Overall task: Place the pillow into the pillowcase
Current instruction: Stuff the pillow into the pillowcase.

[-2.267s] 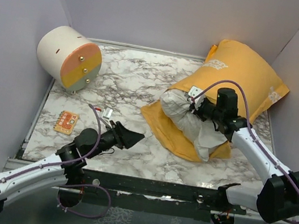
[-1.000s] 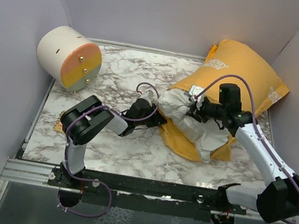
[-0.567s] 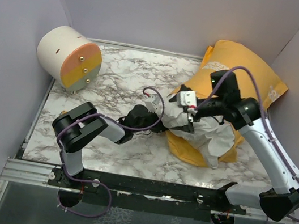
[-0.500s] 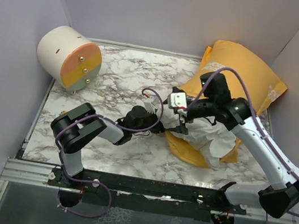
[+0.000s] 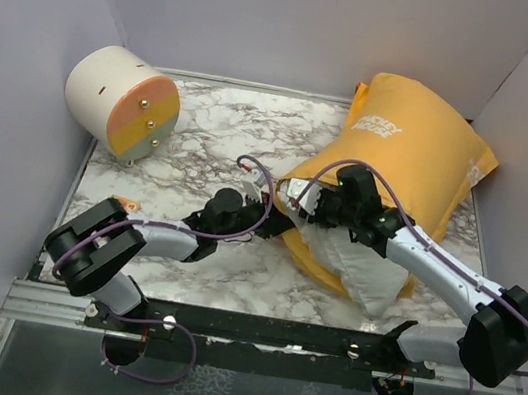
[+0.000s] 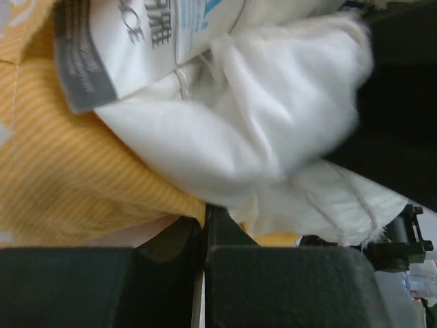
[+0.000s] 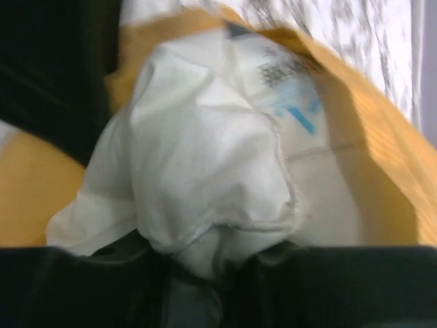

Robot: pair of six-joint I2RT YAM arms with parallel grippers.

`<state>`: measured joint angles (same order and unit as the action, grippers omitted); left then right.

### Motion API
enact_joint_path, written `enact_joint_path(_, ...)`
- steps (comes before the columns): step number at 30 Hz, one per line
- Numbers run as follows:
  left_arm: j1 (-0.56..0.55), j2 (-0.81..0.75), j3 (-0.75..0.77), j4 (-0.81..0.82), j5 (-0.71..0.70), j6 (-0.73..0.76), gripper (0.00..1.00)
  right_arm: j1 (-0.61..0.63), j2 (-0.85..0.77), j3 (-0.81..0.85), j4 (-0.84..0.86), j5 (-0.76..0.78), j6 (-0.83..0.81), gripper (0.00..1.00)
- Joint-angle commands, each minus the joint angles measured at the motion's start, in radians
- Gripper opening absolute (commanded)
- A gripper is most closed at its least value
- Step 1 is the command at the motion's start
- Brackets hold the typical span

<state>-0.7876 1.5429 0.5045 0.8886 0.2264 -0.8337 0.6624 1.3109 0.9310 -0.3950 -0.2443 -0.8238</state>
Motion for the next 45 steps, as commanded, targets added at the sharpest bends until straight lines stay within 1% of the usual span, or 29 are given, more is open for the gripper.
enact_joint_path(1, -0.005, -0.262, -0.005, -0.064, -0.013, 0.081, 0.0, -0.106, 0.028, -0.074, 0.202, 0.313, 0.002, 0.16)
enact_joint_path(2, -0.003, -0.318, -0.009, -0.116, -0.033, 0.1, 0.0, -0.134, 0.023, -0.084, 0.231, 0.336, -0.019, 0.11)
enact_joint_path(3, 0.0, -0.371, -0.013, -0.169, -0.052, 0.115, 0.0, -0.164, 0.018, -0.092, 0.253, 0.356, -0.041, 0.08)
enact_joint_path(5, 0.009, -0.466, -0.02, -0.245, -0.07, 0.133, 0.0, -0.221, 0.01, -0.106, 0.297, 0.384, -0.081, 0.06)
enact_joint_path(8, 0.014, -0.575, -0.017, -0.349, -0.076, 0.152, 0.0, -0.282, 0.005, -0.106, 0.348, 0.411, -0.111, 0.04)
enact_joint_path(12, 0.016, -0.67, -0.018, -0.441, -0.081, 0.154, 0.0, -0.302, 0.033, -0.071, 0.388, 0.439, -0.102, 0.04)
enact_joint_path(15, 0.016, -0.734, -0.027, -0.5, -0.096, 0.152, 0.0, -0.302, 0.099, -0.052, 0.365, 0.417, -0.081, 0.04)
enact_joint_path(17, 0.017, -0.766, -0.038, -0.538, -0.119, 0.158, 0.0, -0.301, 0.129, -0.071, 0.366, 0.381, -0.056, 0.04)
enact_joint_path(18, 0.018, -0.777, -0.047, -0.558, -0.134, 0.159, 0.0, -0.301, 0.136, -0.081, 0.358, 0.353, -0.032, 0.04)
enact_joint_path(19, 0.02, -0.782, -0.056, -0.565, -0.149, 0.158, 0.0, -0.302, 0.131, -0.082, 0.337, 0.293, 0.003, 0.04)
enact_joint_path(21, 0.024, -0.769, -0.083, -0.56, -0.159, 0.142, 0.0, -0.302, 0.086, -0.084, 0.27, 0.12, 0.073, 0.04)
enact_joint_path(23, 0.029, -0.732, -0.111, -0.527, -0.154, 0.109, 0.0, -0.302, 0.034, -0.079, 0.231, -0.059, 0.14, 0.04)
enact_joint_path(25, 0.03, -0.699, -0.131, -0.463, -0.121, 0.074, 0.0, -0.302, 0.004, -0.052, 0.197, -0.165, 0.196, 0.04)
enact_joint_path(26, 0.03, -0.689, -0.135, -0.428, -0.1, 0.056, 0.08, -0.302, -0.003, -0.03, 0.169, -0.196, 0.207, 0.03)
enact_joint_path(28, 0.03, -0.669, -0.142, -0.352, -0.083, 0.011, 0.29, -0.302, -0.013, 0.011, 0.138, -0.244, 0.234, 0.03)
enact_joint_path(29, 0.03, -0.657, -0.144, -0.307, -0.079, -0.008, 0.37, -0.302, -0.015, 0.03, 0.128, -0.262, 0.243, 0.03)
enact_joint_path(30, 0.03, -0.64, -0.144, -0.274, -0.079, -0.027, 0.42, -0.302, -0.014, 0.048, 0.117, -0.276, 0.25, 0.03)
enact_joint_path(33, 0.03, -0.549, -0.131, -0.199, -0.105, -0.08, 0.47, -0.302, 0.003, 0.093, 0.106, -0.294, 0.26, 0.03)
enact_joint_path(36, 0.024, -0.402, -0.1, -0.159, -0.118, -0.141, 0.63, -0.302, 0.012, 0.102, 0.118, -0.278, 0.265, 0.03)
enact_joint_path(37, 0.018, -0.34, -0.09, -0.142, -0.122, -0.156, 0.66, -0.302, 0.013, 0.103, 0.12, -0.273, 0.266, 0.03)
enact_joint_path(39, 0.005, -0.224, -0.072, -0.082, -0.13, -0.176, 0.76, -0.302, 0.012, 0.104, 0.12, -0.259, 0.271, 0.03)
enact_joint_path(41, -0.007, -0.124, -0.052, -0.007, -0.145, -0.174, 0.83, -0.302, 0.008, 0.106, 0.118, -0.257, 0.273, 0.03)
enact_joint_path(42, -0.016, -0.083, -0.036, 0.02, -0.163, -0.157, 0.89, -0.302, 0.008, 0.108, 0.115, -0.258, 0.272, 0.03)
enact_joint_path(43, -0.025, -0.05, -0.015, 0.028, -0.18, -0.134, 0.95, -0.302, 0.008, 0.112, 0.109, -0.26, 0.269, 0.03)
enact_joint_path(45, -0.039, 0.02, 0.044, -0.003, -0.217, -0.105, 0.99, -0.302, 0.008, 0.118, 0.105, -0.265, 0.269, 0.03)
